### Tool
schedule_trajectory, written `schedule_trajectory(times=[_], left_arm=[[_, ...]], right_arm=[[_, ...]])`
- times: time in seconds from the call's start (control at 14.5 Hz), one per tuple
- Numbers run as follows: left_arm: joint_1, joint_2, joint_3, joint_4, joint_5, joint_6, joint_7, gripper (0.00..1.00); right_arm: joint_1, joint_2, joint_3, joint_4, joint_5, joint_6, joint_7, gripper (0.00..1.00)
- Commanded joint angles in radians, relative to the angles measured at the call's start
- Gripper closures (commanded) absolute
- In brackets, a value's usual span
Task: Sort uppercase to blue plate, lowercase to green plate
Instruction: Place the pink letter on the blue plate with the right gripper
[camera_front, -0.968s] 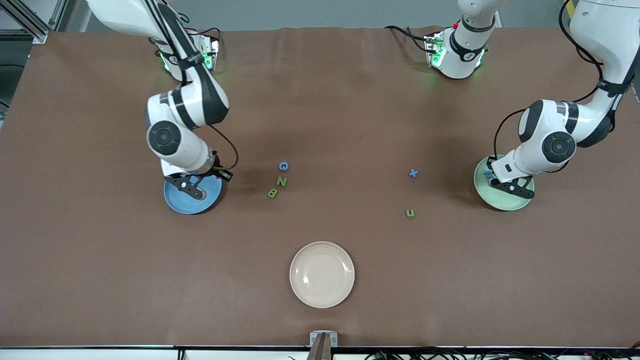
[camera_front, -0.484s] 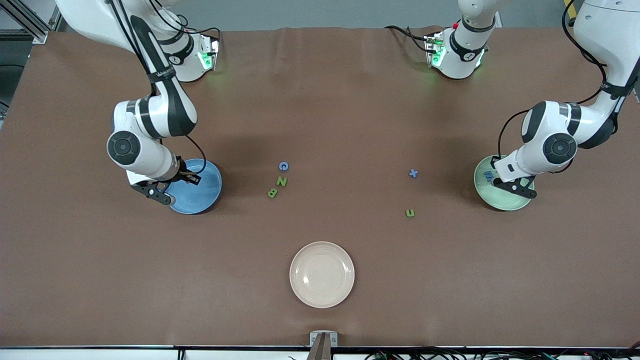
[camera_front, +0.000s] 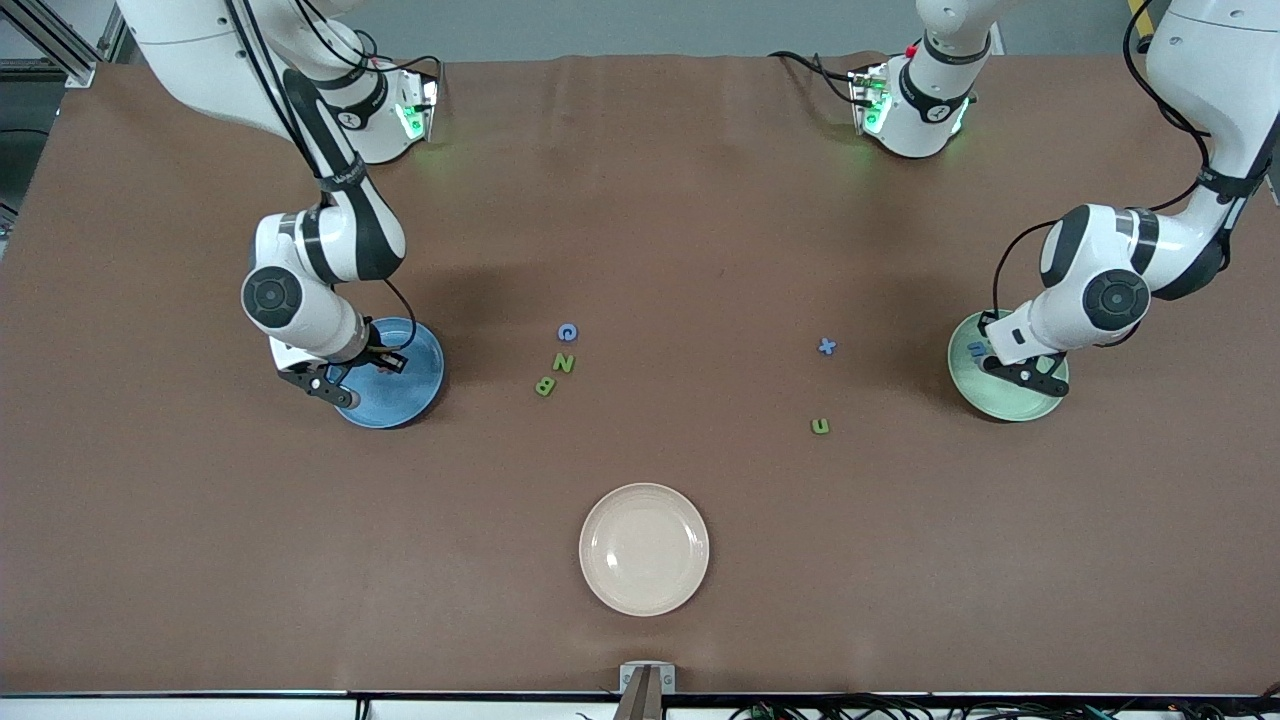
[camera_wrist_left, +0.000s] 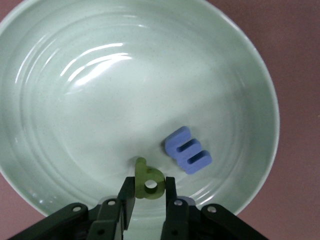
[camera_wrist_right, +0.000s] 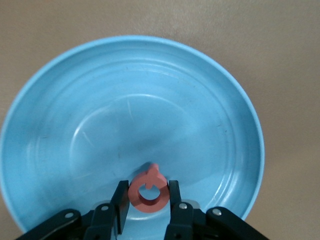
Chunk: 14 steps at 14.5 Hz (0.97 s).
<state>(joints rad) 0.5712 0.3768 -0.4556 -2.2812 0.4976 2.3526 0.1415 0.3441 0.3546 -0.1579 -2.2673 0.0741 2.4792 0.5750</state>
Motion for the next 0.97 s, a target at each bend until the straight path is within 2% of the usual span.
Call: schedule_trajectory(times=[0.0, 0.28, 0.42, 0.55, 0.69, 0.83, 0.9], left_arm=[[0.021, -0.01, -0.012, -0.004, 0.021, 0.013, 0.012, 0.18], [0.019, -0.044, -0.027, 0.003, 0.019, 0.008, 0.012, 0.07], [0.019, -0.076, -0.081, 0.008, 0.004, -0.001, -0.002, 0.02], [0.019, -0.096, -0.142, 0.012, -0.026, -0.01, -0.054, 0.01], [0.019, -0.102, -0.228, 0.023, -0.083, -0.018, -0.199, 0.01], [0.016, -0.095, -0.303, 0.032, -0.086, -0.018, -0.349, 0.01], [0.012, -0.089, -0.328, 0.035, -0.086, -0.018, -0.408, 0.01]], right_arm=[[-0.016, -0.012, 0.012, -0.006, -0.01, 0.004, -0.007, 0.0], [0.012, -0.031, 0.017, 0.015, 0.002, -0.052, 0.014, 0.0], [0.059, -0.028, 0.018, 0.075, 0.003, -0.109, 0.092, 0.0], [0.122, -0.019, 0.018, 0.113, 0.007, -0.105, 0.158, 0.0], [0.179, 0.001, 0.017, 0.164, 0.059, -0.105, 0.195, 0.0], [0.225, 0.046, 0.017, 0.222, 0.082, -0.102, 0.198, 0.0], [0.254, 0.09, 0.017, 0.286, 0.088, -0.118, 0.203, 0.0]])
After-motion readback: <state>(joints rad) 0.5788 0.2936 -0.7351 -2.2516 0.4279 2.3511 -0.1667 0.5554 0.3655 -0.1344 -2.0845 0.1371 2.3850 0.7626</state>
